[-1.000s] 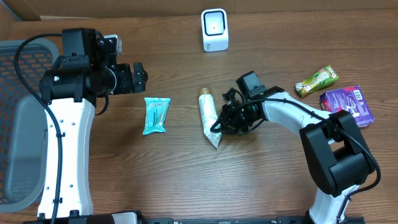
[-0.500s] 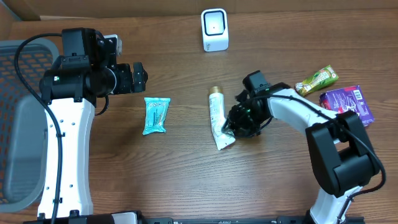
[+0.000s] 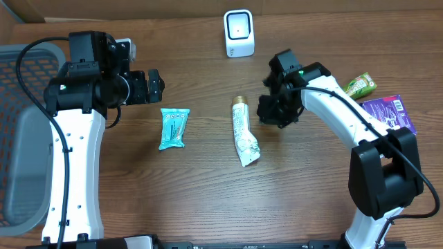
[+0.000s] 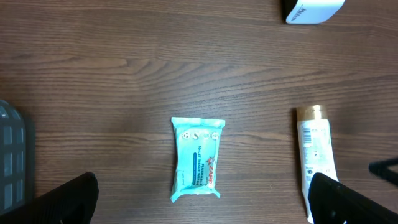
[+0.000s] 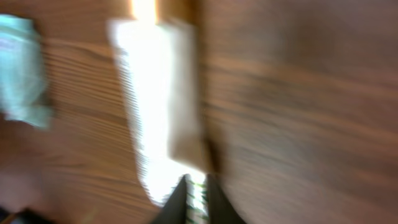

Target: Scan the item barcode

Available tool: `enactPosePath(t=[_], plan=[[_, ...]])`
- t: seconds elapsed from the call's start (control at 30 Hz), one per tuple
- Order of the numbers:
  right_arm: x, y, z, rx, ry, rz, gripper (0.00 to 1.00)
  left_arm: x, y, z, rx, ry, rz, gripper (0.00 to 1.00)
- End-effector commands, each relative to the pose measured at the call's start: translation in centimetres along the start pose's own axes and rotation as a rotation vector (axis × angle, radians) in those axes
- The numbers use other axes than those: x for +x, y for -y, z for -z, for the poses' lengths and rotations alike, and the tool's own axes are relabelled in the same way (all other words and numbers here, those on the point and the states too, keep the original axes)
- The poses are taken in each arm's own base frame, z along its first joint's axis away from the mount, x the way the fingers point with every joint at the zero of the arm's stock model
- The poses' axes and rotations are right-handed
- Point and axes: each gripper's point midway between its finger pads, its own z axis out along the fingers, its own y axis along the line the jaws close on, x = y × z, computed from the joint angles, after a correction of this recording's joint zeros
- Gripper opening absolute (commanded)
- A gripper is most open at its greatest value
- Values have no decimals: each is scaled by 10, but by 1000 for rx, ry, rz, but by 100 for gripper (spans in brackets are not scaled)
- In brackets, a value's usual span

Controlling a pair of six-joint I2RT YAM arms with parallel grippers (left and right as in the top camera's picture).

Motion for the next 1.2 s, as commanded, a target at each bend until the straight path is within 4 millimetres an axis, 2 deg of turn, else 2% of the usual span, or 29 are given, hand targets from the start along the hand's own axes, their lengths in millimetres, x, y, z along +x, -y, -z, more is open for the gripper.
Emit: enactPosePath(t=[0.0, 0.2, 0.37, 0.47, 0.63, 0.77, 0.87, 1.0, 1.17], plan=[[-4, -46, 12, -177, 30, 149, 4, -5, 5, 3, 12, 13, -33, 100], [2, -55, -13, -182, 11, 105, 4, -5, 5, 3, 12, 13, -33, 99], [6, -51, -34, -178, -11, 53, 4, -5, 5, 3, 12, 13, -33, 100], [10, -42, -47, -158, -38, 5, 4, -5, 5, 3, 12, 13, -33, 100], [10, -12, -77, -37, -63, -125, 4, -5, 5, 3, 12, 13, -33, 100], [13, -1, -88, -16, -97, -177, 4, -5, 5, 3, 12, 13, -33, 99], [11, 9, -86, 22, -87, -248, 4, -5, 5, 3, 12, 13, -33, 99], [4, -2, -72, -15, -73, -187, 4, -5, 5, 3, 12, 13, -33, 100], [-10, -28, -25, -62, -1, -53, 4, -5, 5, 3, 12, 13, -33, 100]])
